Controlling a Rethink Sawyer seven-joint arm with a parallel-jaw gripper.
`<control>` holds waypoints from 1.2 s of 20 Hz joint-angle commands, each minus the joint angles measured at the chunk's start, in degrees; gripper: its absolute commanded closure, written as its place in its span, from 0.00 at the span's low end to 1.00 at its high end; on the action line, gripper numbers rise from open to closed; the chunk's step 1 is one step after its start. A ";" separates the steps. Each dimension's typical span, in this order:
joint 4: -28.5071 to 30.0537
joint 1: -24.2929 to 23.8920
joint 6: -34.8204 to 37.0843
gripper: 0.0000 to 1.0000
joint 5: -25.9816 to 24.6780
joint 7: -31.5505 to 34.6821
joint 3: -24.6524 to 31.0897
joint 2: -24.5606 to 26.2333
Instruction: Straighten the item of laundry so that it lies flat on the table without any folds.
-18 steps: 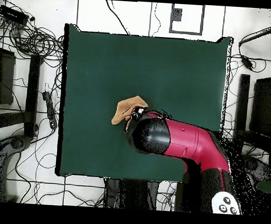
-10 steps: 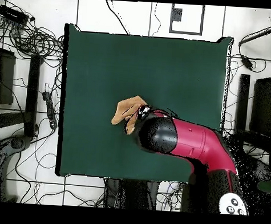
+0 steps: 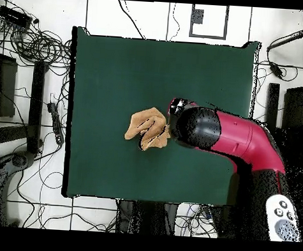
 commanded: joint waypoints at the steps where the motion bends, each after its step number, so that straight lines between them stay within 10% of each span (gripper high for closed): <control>1: -3.64 6.01 3.50 0.00 1.87 12.17 -0.22 7.40; 13: -6.34 14.54 7.26 0.00 10.15 19.52 -4.24 9.32; 24: 0.88 12.89 11.59 0.00 13.34 17.15 -11.57 10.40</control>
